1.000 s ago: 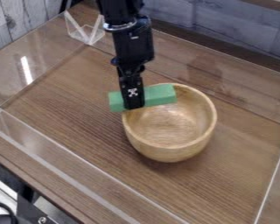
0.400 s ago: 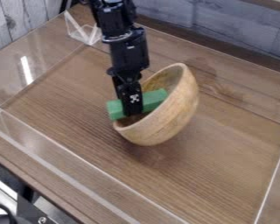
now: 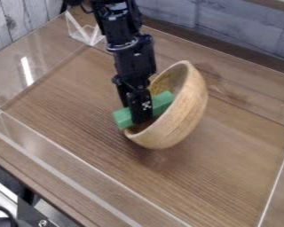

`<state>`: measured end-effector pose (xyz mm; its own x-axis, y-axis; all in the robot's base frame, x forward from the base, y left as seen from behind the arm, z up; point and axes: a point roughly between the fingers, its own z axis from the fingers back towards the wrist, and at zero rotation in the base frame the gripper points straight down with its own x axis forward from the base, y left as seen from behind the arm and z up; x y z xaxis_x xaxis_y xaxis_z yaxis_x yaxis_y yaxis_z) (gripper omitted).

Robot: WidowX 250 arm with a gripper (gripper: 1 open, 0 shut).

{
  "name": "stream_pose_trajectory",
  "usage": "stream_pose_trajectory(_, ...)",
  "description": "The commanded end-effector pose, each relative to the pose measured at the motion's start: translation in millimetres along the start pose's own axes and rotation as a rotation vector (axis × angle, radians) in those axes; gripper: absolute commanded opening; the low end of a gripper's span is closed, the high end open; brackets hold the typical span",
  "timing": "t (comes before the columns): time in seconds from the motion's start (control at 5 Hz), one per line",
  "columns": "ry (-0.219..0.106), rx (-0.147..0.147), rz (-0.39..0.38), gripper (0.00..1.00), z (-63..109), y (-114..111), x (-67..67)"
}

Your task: Put green object into wooden bowl

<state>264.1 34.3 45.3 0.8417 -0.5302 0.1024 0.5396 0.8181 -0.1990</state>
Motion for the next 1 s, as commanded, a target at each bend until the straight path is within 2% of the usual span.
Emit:
stream_pose_trajectory(0.0,-0.002,0.007,-0.058,1.0,11.4,-2,11.1)
stream_pose_trajectory(0.6,-0.022,0.013,0.07,1.0,2.3,-1,14.8)
stream_pose_trajectory(0.8,-0.029,0.015,0.097,1.0,3.0,-5,22.7)
